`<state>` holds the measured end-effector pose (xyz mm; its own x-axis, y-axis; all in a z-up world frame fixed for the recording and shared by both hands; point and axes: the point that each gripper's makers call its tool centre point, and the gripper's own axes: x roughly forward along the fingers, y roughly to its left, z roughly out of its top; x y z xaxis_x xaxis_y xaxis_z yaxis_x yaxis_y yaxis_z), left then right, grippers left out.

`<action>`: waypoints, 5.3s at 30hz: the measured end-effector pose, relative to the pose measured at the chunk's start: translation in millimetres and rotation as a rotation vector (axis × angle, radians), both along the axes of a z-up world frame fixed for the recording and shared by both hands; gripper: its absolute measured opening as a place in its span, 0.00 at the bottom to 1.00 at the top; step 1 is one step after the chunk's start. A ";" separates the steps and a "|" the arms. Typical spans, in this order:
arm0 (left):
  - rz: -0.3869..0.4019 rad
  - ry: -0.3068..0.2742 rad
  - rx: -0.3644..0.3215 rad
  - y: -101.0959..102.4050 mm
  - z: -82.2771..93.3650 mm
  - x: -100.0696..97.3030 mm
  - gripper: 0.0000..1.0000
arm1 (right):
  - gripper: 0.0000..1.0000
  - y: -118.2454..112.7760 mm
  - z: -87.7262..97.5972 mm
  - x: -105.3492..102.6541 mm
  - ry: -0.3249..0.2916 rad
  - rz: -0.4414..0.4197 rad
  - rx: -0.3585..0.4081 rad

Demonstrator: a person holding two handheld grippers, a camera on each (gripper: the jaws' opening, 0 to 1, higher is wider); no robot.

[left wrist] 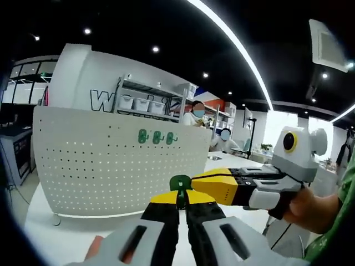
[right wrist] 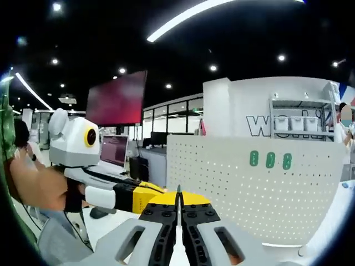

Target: Insert the hook assembly into the mounting plate slot until the hook locks in place.

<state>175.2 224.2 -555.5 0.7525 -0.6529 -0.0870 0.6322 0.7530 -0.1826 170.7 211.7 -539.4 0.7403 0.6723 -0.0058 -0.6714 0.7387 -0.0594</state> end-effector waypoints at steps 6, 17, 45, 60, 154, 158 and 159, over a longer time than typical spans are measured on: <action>0.011 -0.007 0.012 1.4 1.0 -1.2 0.03 | 0.00 1.1 0.3 -1.5 -0.005 0.011 -0.002; 0.027 -0.014 0.026 1.6 3.6 -9.1 0.03 | 0.00 2.8 3.0 -10.1 -0.035 0.039 -0.041; 0.061 -0.008 0.051 -4.3 3.6 -8.6 0.03 | 0.49 -24.2 -9.2 -18.0 0.033 0.003 -0.062; 0.139 -0.066 0.050 -3.2 28.5 27.8 0.03 | 0.86 -57.5 13.9 -2.2 -0.004 -0.084 -0.039; 0.511 -0.155 0.180 -12.3 44.4 238.9 0.03 | 0.89 -121.1 22.1 62.0 0.009 -0.142 0.007; 0.512 -0.154 0.182 -12.4 43.5 239.1 0.03 | 0.89 -121.1 21.9 62.4 0.011 -0.142 0.008; 0.511 -0.154 0.182 -12.5 43.1 239.1 0.03 | 0.89 -121.1 22.0 62.4 0.010 -0.142 0.008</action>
